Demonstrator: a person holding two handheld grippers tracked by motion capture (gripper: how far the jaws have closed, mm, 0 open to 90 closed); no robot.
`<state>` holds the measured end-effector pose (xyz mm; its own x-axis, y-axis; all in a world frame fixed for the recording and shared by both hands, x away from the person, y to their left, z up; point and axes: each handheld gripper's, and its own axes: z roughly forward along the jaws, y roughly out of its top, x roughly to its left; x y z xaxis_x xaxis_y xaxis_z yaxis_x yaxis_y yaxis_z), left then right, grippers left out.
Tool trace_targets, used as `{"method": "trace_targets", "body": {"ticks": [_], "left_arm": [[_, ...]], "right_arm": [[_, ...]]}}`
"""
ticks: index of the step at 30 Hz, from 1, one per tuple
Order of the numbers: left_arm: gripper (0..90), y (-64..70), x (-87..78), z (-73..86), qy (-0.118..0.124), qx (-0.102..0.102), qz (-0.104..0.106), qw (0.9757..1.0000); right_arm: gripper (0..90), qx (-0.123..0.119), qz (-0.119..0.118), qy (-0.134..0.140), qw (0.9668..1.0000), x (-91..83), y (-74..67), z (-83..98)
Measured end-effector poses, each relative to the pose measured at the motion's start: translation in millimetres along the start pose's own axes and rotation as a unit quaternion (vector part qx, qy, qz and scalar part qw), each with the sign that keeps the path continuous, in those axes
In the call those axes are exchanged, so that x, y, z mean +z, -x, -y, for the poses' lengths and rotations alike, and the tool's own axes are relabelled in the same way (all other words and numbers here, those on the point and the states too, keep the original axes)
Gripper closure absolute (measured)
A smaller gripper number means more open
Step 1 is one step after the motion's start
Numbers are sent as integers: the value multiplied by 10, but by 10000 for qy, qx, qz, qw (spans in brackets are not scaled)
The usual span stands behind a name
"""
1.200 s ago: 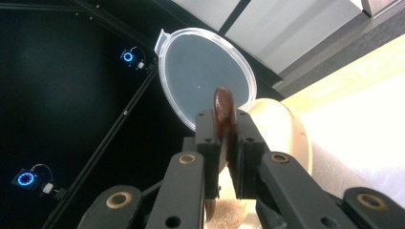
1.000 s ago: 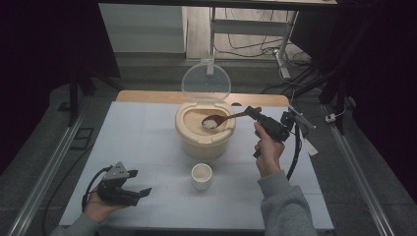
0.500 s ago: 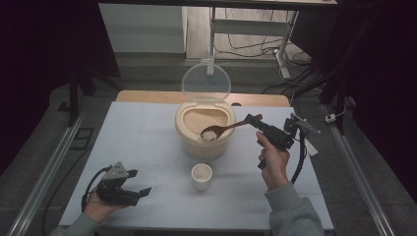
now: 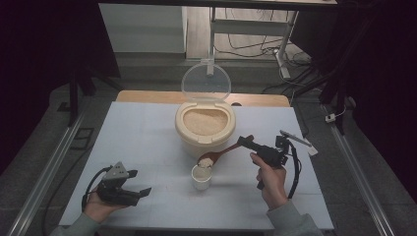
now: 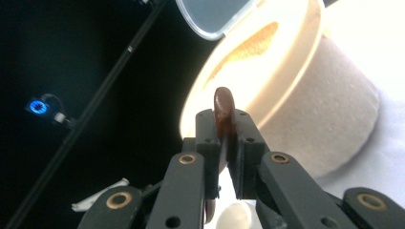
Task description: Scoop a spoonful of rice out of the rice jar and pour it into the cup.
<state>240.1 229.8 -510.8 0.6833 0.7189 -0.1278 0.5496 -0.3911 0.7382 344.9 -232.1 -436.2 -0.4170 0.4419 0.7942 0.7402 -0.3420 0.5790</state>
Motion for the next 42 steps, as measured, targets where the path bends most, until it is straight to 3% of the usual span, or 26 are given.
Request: {"method": "trace_targets", "body": {"ticks": [4, 8, 12, 15, 20, 27, 35, 42], "left_arm": [[153, -5, -1, 4, 4, -13, 1, 10000], [152, -8, -5, 7, -1, -6, -6, 10000], [152, -10, -5, 8, 2, -8, -13, 10000], [152, -12, -3, 8, 3, -10, -13, 10000], [152, -10, 1, 8, 3, -12, -9, 10000], [153, -11, 8, 8, -9, -10, -18, 10000], [153, -11, 5, 7, 11, -22, -30, 10000], [153, -19, 3, 7, 18, -33, -57, 10000]], "right_arm": [[837, -283, 186, -121, 9994, 63, -12, 37], [837, -836, 405, -212, 9954, 115, -112, 54], [836, -1502, 483, -170, 9873, 138, -249, 87], [837, -2017, 548, -158, 9778, 145, -356, 127], [837, -2506, 465, -121, 9669, 137, -456, 176], [837, -2639, 276, -46, 9641, 82, -463, 193], [837, -2580, 81, 95, 9661, -21, -441, 161], [837, -2707, 44, 89, 9626, -189, -501, 28]]}}
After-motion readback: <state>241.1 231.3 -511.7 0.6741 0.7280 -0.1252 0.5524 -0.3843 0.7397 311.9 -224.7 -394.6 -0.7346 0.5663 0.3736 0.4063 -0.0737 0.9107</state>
